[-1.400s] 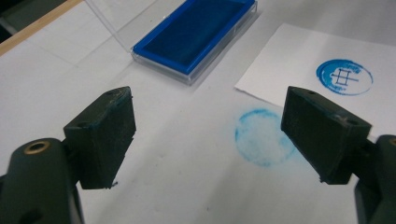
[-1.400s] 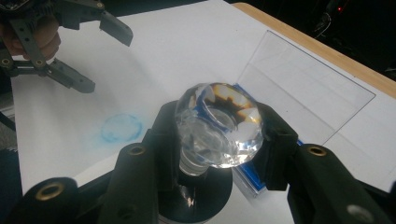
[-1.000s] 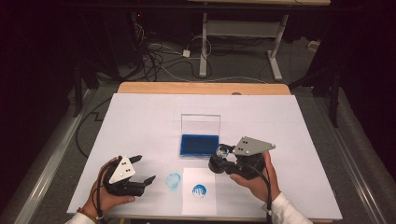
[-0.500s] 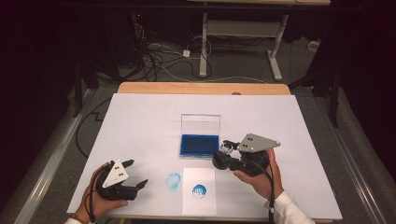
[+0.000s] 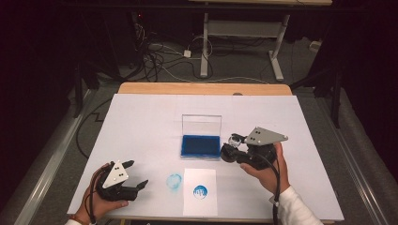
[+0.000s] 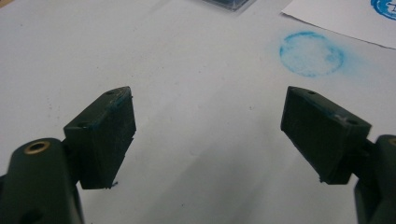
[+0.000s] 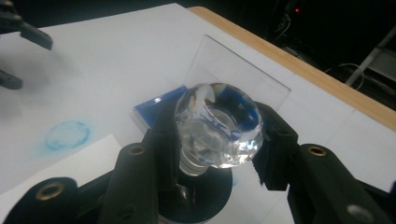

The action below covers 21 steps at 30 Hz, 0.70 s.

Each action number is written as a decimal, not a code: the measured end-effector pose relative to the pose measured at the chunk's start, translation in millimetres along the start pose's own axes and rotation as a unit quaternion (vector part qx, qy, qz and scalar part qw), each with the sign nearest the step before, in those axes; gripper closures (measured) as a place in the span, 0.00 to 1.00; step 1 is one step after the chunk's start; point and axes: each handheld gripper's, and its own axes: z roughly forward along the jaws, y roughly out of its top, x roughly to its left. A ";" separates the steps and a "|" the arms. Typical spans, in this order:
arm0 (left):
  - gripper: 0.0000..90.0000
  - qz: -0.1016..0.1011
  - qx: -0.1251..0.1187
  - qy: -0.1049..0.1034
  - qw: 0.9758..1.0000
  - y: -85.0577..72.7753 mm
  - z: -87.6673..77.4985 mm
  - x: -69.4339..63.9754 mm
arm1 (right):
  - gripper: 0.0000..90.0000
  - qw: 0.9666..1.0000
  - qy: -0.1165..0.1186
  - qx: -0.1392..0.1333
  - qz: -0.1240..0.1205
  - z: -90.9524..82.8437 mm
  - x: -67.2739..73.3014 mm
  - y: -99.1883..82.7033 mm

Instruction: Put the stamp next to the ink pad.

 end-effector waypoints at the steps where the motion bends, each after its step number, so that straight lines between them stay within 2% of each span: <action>1: 0.19 0.000 0.001 0.000 1.000 0.1 0.1 0.1 | 0.64 1.000 -0.002 0.002 0.000 0.7 -2.2 0.8; 7: 0.19 -0.002 0.001 0.002 1.000 -0.3 -1.0 -1.2 | 0.64 1.000 -0.012 0.007 0.010 4.7 -17.0 3.4; 10: 0.19 -0.008 -0.001 0.000 1.000 -0.6 -2.1 -0.2 | 0.64 1.000 -0.017 0.011 0.009 7.2 -22.0 4.3; 21: 0.19 -0.006 0.003 0.000 1.000 0.8 0.6 0.7 | 0.64 0.999 -0.043 0.031 0.006 21.7 -37.5 8.8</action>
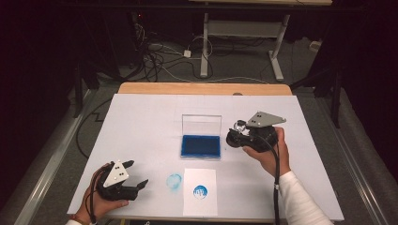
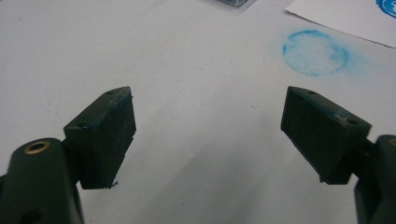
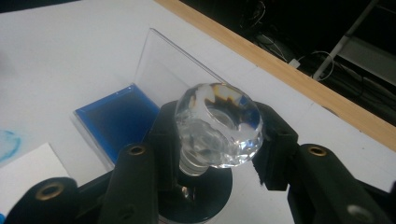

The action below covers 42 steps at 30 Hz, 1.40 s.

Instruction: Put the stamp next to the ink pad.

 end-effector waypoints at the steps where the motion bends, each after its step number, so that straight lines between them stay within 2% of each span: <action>1: 0.19 -0.001 0.000 0.000 1.000 0.1 0.2 0.1 | 0.64 1.000 0.000 0.003 -0.001 2.5 -0.9 -0.3; 5: 0.19 -0.007 0.000 -0.004 1.000 0.0 0.1 1.3 | 0.64 1.000 -0.002 0.012 0.003 13.1 -4.3 -1.8; 11: 0.19 -0.004 0.001 -0.003 1.000 -0.2 -0.2 0.8 | 0.64 0.999 -0.015 0.034 0.008 31.1 -9.8 -8.0; 21: 0.19 -0.001 0.004 -0.004 1.000 -0.4 0.6 0.9 | 0.64 0.997 -0.030 0.073 0.013 64.8 -10.9 -31.3; 25: 0.19 0.002 0.006 -0.003 1.000 -0.2 1.0 0.5 | 0.64 0.996 -0.032 0.080 0.017 73.4 -11.1 -39.3; 32: 0.19 0.007 0.008 -0.002 1.000 0.0 1.2 -0.4 | 0.64 0.996 -0.032 0.085 0.008 76.0 -6.3 -44.8; 42: 0.19 0.007 0.008 -0.004 1.000 0.4 0.6 -1.0 | 0.63 0.995 -0.029 0.090 0.010 71.5 -3.0 -47.0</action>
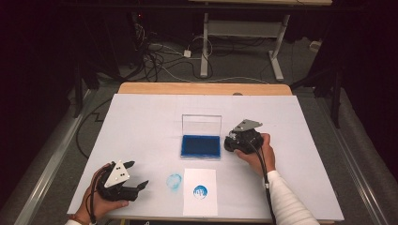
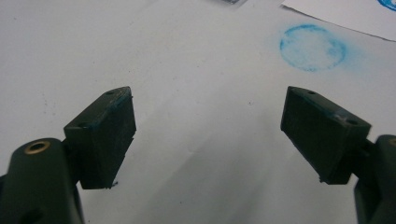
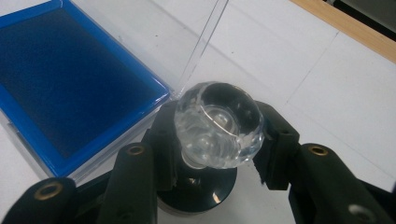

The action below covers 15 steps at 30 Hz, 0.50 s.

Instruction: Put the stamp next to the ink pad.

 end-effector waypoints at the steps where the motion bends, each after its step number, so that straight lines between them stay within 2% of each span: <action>1: 0.19 0.000 -0.001 0.001 1.000 0.1 -0.2 0.0 | 0.63 1.000 0.001 0.000 0.001 -0.2 0.1 -0.2; 8: 0.19 -0.001 -0.001 -0.001 1.000 0.0 -0.5 0.4 | 0.63 1.000 0.010 0.002 0.010 -2.1 -0.4 -0.9; 15: 0.19 0.000 0.000 0.000 1.000 0.1 -0.6 0.1 | 0.60 1.000 0.021 0.000 0.006 -2.7 1.7 -0.1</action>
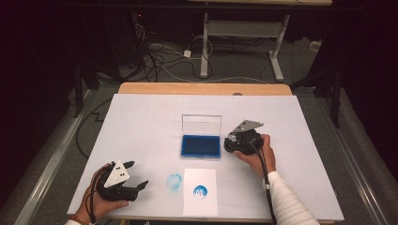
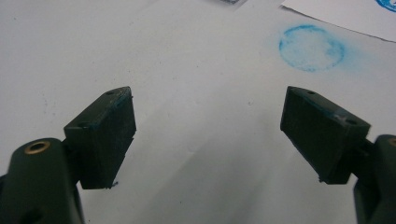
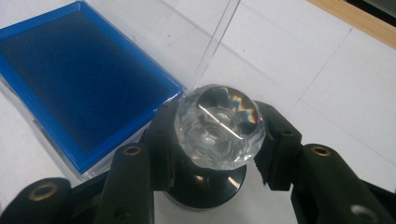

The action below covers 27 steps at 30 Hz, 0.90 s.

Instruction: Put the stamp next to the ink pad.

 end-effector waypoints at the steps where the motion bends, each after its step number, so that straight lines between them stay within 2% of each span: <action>1: 0.19 0.000 0.000 0.000 1.000 0.1 0.1 0.0 | 0.58 1.000 0.000 -0.001 0.002 -0.4 0.0 0.1; 9: 0.19 0.001 0.001 0.000 1.000 0.2 0.5 -0.5 | 0.43 1.000 -0.005 -0.007 0.007 -4.7 -2.5 1.1; 13: 0.20 0.000 0.001 0.000 1.000 0.2 0.3 -0.4 | 0.37 1.000 -0.012 -0.023 0.009 -9.2 -4.2 2.8; 17: 0.20 0.001 0.002 -0.001 1.000 0.0 0.9 -0.7 | 0.28 0.999 -0.008 -0.041 0.008 -14.5 -4.8 5.0; 22: 0.20 0.000 0.002 0.000 1.000 -0.4 0.5 -0.5 | 0.25 0.998 -0.008 -0.066 0.014 -21.3 -6.9 6.3; 25: 0.20 0.000 0.001 0.000 1.000 -0.4 0.6 -0.7 | 0.25 0.997 -0.025 -0.075 0.007 -27.1 -5.8 8.8; 27: 0.20 0.001 0.002 0.000 1.000 -0.4 0.9 -0.9 | 0.25 0.996 -0.028 -0.082 0.005 -31.2 -5.6 9.7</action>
